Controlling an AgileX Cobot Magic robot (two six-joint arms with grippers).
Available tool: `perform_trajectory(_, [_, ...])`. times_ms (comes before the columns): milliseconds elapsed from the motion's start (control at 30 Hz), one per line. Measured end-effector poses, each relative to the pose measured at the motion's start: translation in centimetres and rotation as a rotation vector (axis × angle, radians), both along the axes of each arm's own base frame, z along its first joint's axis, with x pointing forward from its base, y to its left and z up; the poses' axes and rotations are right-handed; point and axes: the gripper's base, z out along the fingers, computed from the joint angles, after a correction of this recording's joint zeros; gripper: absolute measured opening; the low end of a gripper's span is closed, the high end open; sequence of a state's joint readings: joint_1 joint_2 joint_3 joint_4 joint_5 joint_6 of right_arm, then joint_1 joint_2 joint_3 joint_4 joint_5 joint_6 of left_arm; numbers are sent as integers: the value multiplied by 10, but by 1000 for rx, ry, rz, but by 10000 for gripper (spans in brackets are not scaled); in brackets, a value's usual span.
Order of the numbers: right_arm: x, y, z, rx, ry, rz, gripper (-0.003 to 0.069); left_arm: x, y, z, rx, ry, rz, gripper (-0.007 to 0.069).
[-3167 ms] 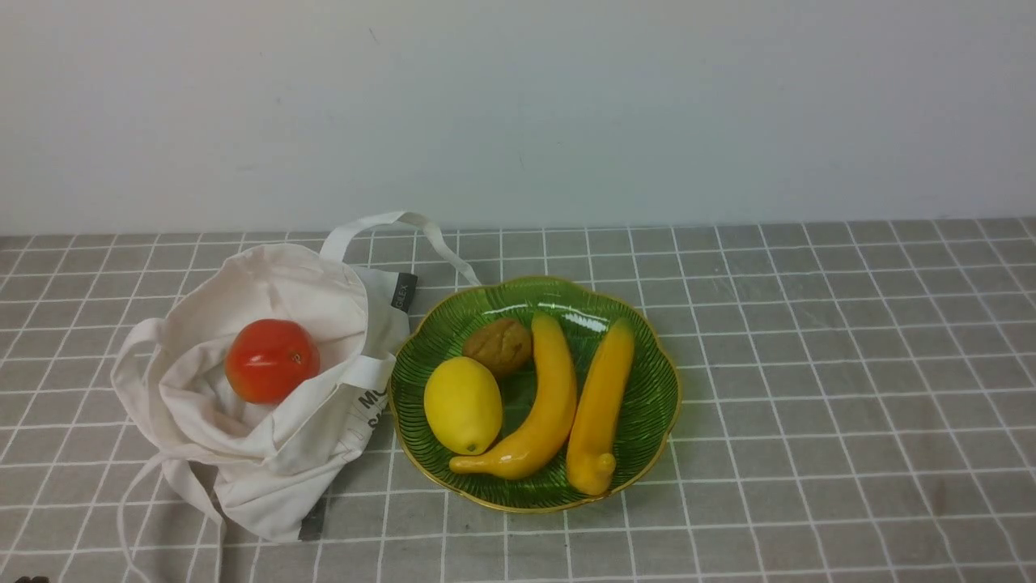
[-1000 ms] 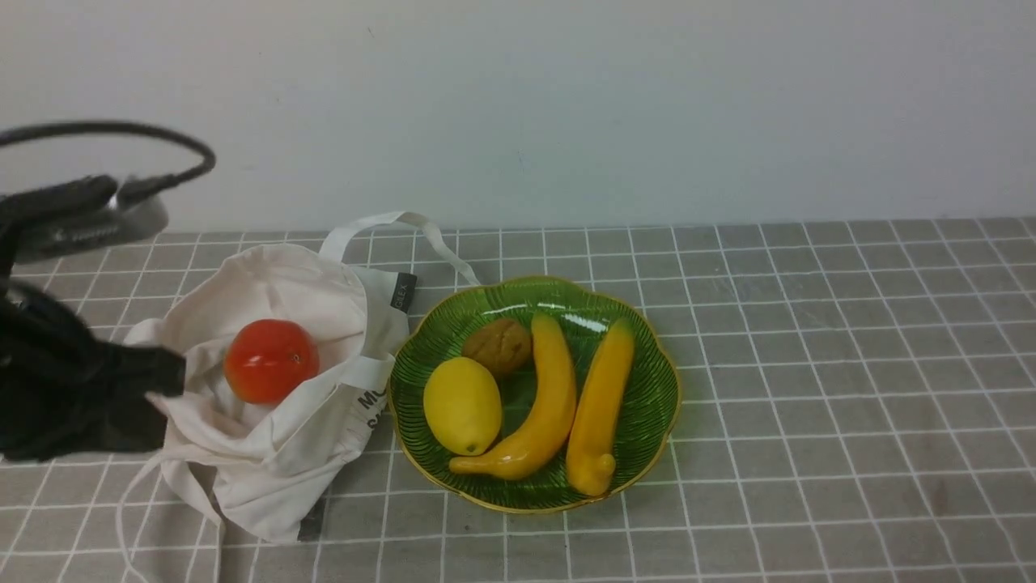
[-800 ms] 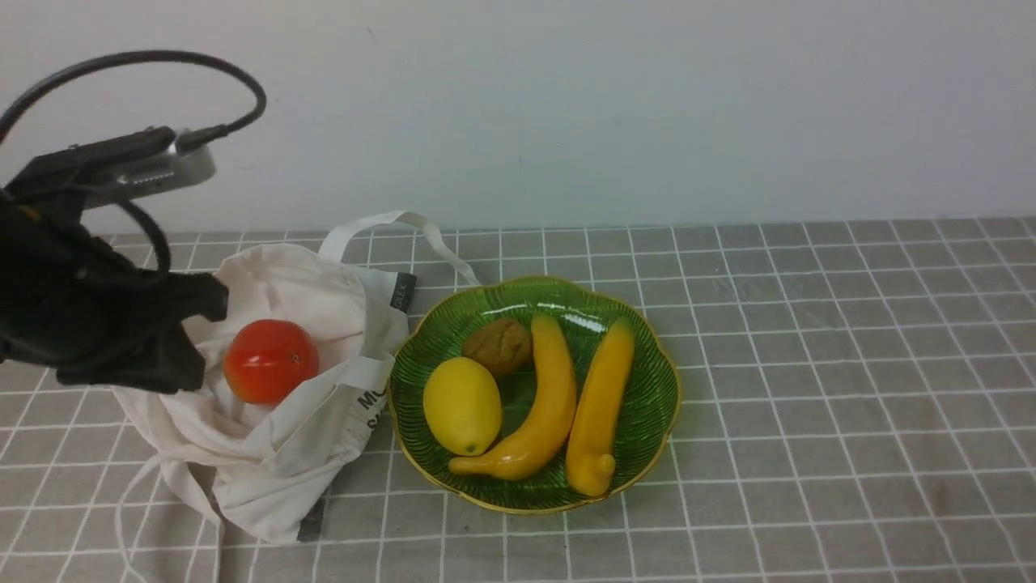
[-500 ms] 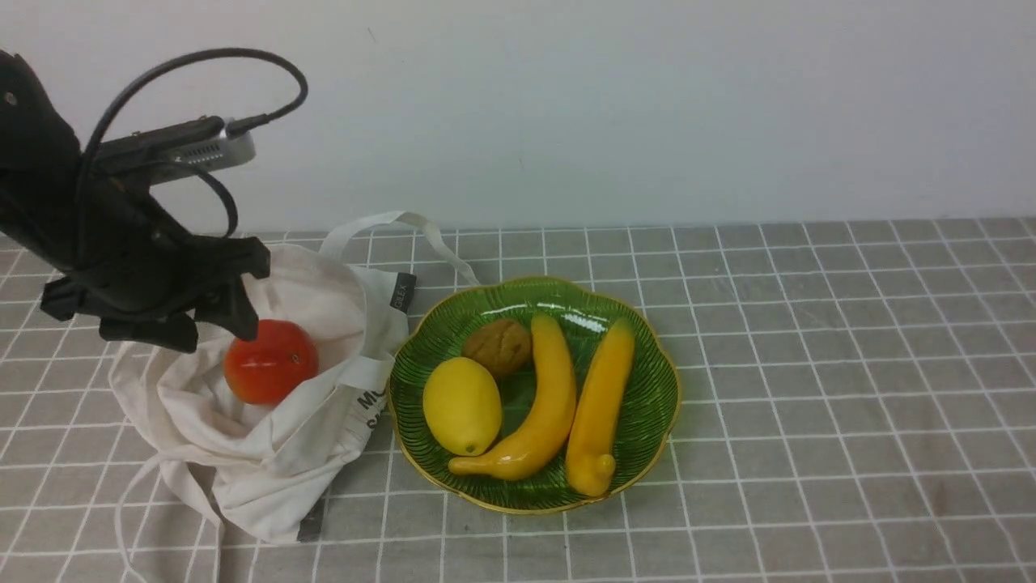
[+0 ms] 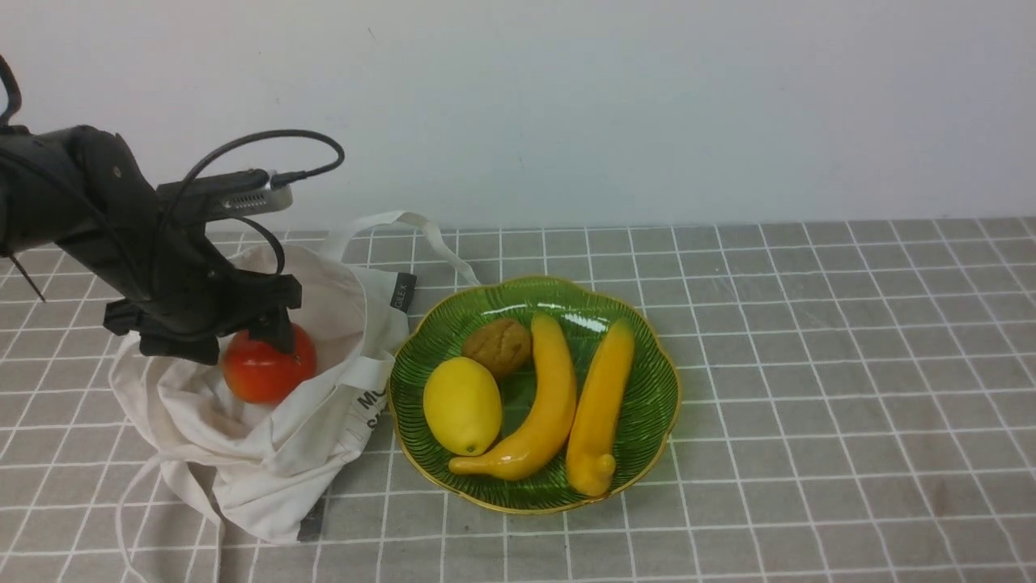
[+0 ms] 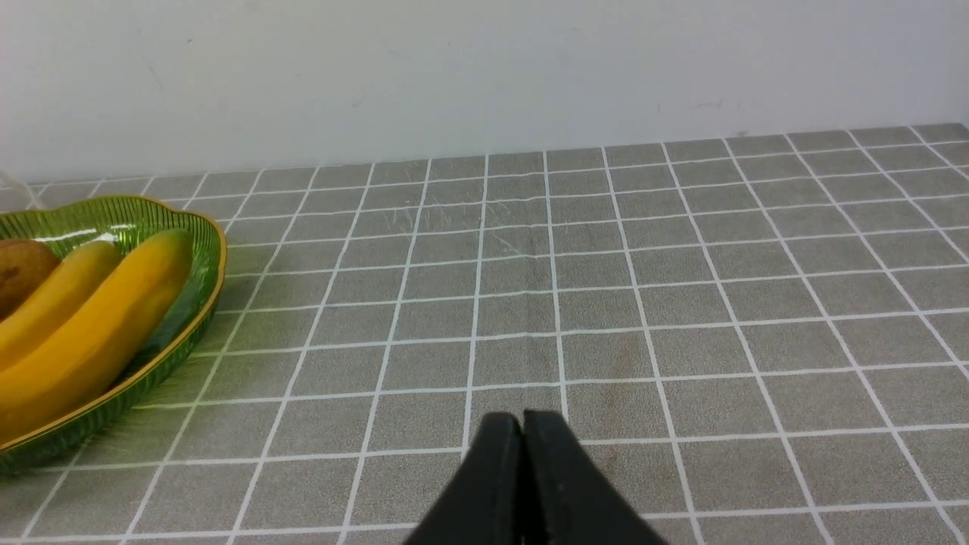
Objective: Take the fruit out of the bag on the grey coffee tablecloth and place them on the plate.
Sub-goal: 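Reach into the white bag and grasp the apple with the left gripper, then place the held apple onto the plate with the left gripper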
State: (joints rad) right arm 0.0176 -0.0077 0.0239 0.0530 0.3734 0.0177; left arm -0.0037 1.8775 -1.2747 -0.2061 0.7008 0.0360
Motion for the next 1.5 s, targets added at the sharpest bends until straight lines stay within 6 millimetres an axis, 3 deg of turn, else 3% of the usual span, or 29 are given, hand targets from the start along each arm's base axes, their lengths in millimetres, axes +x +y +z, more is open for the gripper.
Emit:
perform_trajectory(333, [0,0,0,0,0,0,-14,6,0,-3,-2,-19,6,499])
perform_trajectory(667, [0,0,0,0,0,0,-14,0,0,2,-4,18,-5,498])
perform_trajectory(800, [0,0,0,0,0,0,-14,-11,0,26,1,-15,-15,496])
perform_trajectory(867, [0,0,0,0,0,0,-14,-16,0,46,2,-67,-15,496])
perform_trajectory(900, [0,0,0,0,0,0,-14,-24,0,67,0,-114,-16,496])
perform_trajectory(1067, [0,0,0,0,0,0,-14,-49,-7,117,-74,-183,-18,496])
perform_trajectory(1200, [0,0,0,0,0,0,-14,-63,-28,132,-185,-153,-60,496])
perform_trajectory(1233, [0,0,0,0,0,0,-14,-67,-46,132,-228,-127,-118,496])
perform_trajectory(1267, [0,0,0,0,0,0,-14,-68,-51,132,-231,-123,-136,496])
perform_trajectory(1333, [0,0,0,0,0,0,-14,-70,-88,122,-251,-96,-268,496])
perform_trajectory(1367, [0,0,0,0,0,0,-14,-70,-91,122,-253,-95,-275,496])
perform_trajectory(1500, [0,0,0,0,0,0,-14,-62,-145,95,-250,-128,-383,496])
